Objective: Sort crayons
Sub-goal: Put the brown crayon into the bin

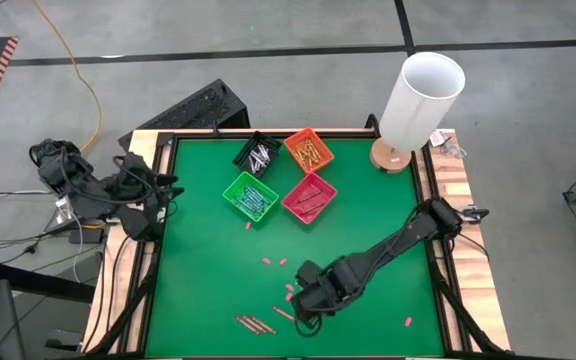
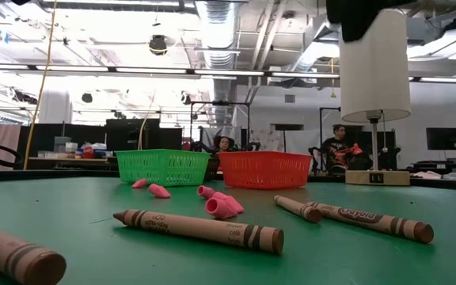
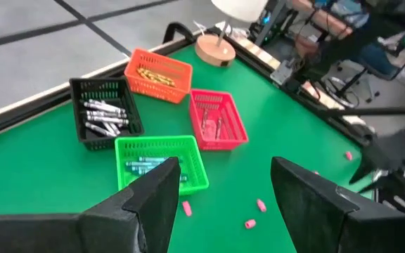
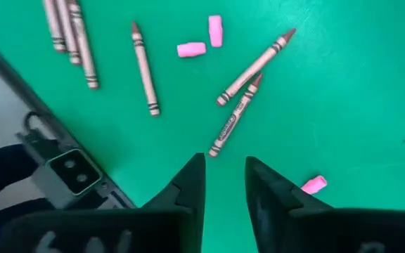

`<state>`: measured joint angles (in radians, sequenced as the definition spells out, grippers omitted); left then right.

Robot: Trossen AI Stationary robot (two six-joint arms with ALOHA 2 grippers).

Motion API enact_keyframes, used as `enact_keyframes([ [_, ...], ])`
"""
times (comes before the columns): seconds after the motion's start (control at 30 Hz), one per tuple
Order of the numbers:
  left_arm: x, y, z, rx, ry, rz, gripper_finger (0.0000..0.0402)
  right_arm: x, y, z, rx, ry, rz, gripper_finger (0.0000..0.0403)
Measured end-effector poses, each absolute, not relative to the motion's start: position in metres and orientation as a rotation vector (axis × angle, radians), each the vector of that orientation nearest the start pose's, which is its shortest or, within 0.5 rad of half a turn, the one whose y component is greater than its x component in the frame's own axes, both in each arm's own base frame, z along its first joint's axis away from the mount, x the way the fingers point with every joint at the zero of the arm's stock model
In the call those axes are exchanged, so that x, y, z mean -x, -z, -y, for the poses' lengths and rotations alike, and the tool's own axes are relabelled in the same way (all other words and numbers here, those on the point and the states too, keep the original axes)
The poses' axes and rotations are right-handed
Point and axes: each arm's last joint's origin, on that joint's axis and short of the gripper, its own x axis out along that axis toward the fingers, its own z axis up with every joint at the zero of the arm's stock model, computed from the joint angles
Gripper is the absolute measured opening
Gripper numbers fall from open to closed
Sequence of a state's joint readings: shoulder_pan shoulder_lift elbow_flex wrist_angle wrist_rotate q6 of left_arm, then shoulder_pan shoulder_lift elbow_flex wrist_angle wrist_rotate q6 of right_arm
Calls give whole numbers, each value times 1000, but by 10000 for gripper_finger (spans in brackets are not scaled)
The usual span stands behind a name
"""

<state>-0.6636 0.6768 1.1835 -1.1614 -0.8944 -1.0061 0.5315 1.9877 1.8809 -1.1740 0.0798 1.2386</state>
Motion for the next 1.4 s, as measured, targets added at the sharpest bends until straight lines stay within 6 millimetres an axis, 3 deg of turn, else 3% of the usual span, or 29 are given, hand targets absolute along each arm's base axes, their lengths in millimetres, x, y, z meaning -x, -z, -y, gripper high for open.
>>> enact_keyframes([
  [0.4,-66,-388,23,505,-416,-305,213,-375,-221,-211,-592,495,-1344,212],
  [0.8,-65,-387,23,499,-405,-332,213,-377,-175,-209,-574,500,-1411,215],
  [0.97,-65,-386,23,494,-409,-334,212,-373,-166,-207,-563,487,-1431,214],
  [1.13,-65,-386,22,491,-415,-333,213,-378,-164,-204,-617,468,-1421,183],
  [1.4,-65,-386,21,481,-439,-313,213,-379,-162,-195,-654,543,-1442,51],
])
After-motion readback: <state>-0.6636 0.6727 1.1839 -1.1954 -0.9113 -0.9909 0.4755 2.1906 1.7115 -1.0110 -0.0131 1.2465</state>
